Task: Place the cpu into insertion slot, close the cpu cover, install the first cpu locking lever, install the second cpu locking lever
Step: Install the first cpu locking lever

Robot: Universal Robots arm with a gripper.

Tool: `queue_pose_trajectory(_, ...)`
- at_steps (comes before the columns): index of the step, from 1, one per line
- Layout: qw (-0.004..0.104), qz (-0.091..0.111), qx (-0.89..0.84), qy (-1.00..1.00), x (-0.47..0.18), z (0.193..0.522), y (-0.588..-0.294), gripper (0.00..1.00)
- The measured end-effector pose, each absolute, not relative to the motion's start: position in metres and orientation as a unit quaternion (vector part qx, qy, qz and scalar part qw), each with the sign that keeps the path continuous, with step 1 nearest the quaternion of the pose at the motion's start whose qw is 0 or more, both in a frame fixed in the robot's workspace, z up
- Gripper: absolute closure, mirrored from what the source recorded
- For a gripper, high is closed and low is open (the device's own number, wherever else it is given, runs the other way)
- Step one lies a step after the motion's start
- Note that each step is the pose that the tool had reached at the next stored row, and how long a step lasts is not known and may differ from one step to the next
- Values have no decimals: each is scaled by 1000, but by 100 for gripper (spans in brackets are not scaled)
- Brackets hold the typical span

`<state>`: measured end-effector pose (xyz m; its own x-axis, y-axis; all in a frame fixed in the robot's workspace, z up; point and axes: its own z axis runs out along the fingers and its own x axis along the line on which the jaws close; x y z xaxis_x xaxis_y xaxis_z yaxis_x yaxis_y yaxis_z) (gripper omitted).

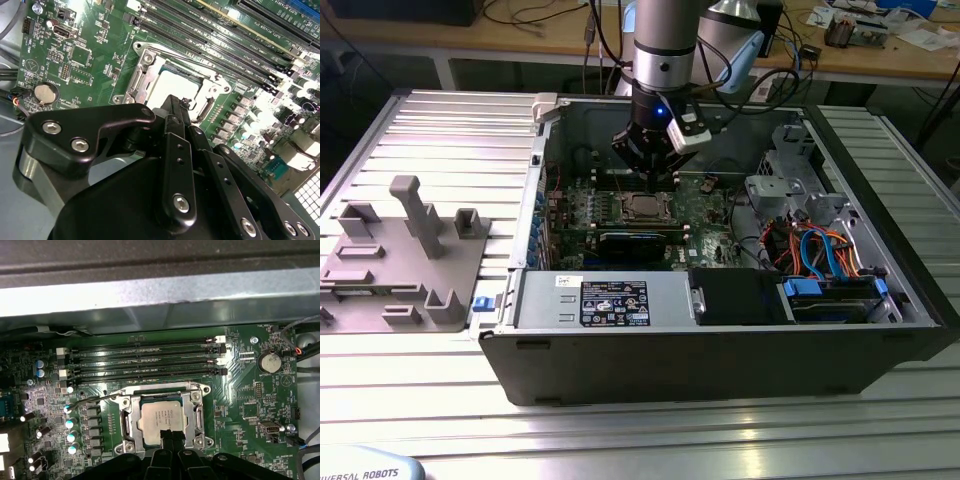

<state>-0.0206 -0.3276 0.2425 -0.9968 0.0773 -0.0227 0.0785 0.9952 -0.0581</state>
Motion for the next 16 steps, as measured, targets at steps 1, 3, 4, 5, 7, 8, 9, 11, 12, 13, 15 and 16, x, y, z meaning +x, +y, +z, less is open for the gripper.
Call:
queue_pose_trajectory(1,10,-30,38,999,-21,243,-328,89)
queue_pose_trajectory(3,10,-29,37,999,-21,243,-328,89)
queue_pose_trajectory(4,10,-29,36,999,-21,243,-328,89)
queue_pose_trajectory(5,10,-29,36,999,-21,243,-328,89)
queue_pose_trajectory(7,10,-29,35,999,-21,243,-328,89)
queue_pose_trajectory(8,10,-29,34,999,-21,242,-328,89)
queue_pose_trajectory(9,10,-29,34,999,-21,243,-328,89)
queue_pose_trajectory(11,10,-29,32,999,-21,243,-328,89)
queue_pose_trajectory(12,10,-29,32,999,-21,243,-328,89)
queue_pose_trajectory(13,10,-29,31,999,-21,243,-328,89)
queue_pose_trajectory(15,11,-29,30,999,-21,242,-328,89)
queue_pose_trajectory(16,11,-29,30,999,-21,243,-328,89)
